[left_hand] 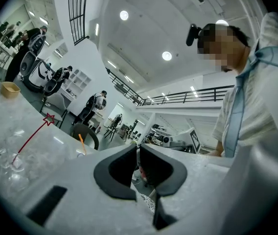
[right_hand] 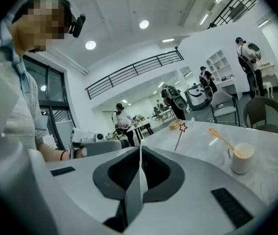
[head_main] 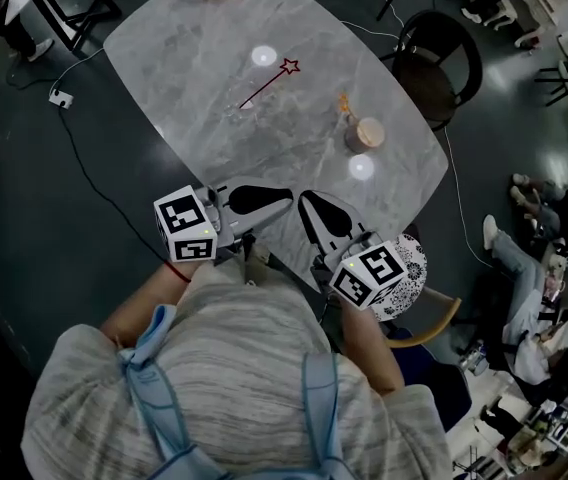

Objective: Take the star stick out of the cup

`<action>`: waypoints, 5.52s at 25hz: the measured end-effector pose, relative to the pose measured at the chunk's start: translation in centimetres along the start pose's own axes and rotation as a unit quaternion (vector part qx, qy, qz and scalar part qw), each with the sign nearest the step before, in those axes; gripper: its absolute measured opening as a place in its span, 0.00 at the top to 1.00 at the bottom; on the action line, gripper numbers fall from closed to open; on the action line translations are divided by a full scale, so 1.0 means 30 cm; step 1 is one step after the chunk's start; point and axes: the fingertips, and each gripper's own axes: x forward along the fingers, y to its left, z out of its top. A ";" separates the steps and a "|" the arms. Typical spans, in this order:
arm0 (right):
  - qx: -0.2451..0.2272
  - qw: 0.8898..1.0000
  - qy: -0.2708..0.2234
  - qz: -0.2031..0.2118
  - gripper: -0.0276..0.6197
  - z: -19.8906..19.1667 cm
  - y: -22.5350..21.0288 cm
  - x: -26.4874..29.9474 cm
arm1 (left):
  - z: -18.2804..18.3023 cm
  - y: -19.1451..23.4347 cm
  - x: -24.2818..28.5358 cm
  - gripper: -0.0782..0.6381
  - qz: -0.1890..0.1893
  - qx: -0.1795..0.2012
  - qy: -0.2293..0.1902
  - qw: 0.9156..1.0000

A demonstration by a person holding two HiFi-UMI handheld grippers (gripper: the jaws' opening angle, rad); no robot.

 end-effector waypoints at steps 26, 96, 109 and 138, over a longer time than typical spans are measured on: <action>-0.046 0.992 0.055 -0.104 0.94 -0.089 -0.439 0.204 | -0.069 0.432 0.074 0.87 0.040 0.037 0.040 0.998; -0.345 0.849 0.303 -0.262 0.92 -0.179 -1.015 0.278 | -0.250 0.501 0.092 0.87 0.062 -0.026 0.066 0.996; -0.360 0.849 0.287 -0.261 0.93 -0.118 -0.990 0.281 | -0.247 0.503 0.086 0.87 0.072 -0.027 0.065 0.995; -0.442 0.838 0.262 -0.187 0.93 -0.077 -0.587 0.229 | -0.259 0.465 0.067 0.87 0.093 -0.027 0.057 0.994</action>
